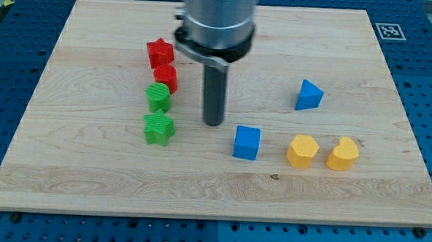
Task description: Slide the yellow heart towards the center
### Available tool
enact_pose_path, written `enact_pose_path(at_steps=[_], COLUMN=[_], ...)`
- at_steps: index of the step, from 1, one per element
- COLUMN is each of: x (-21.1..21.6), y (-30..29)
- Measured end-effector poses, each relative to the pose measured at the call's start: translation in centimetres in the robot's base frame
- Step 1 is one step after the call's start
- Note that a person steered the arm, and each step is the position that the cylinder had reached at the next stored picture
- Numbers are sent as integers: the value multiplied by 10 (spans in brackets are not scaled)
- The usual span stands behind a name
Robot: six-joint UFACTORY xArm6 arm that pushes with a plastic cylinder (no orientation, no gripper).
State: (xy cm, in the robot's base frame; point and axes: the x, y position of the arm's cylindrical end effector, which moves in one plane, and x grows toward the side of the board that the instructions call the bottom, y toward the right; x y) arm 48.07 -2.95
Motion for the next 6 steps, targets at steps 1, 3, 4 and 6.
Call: enact_pose_path(at_steps=[1,3,4,6], x=[3,23,25,54], y=[-31,-38,-30,1])
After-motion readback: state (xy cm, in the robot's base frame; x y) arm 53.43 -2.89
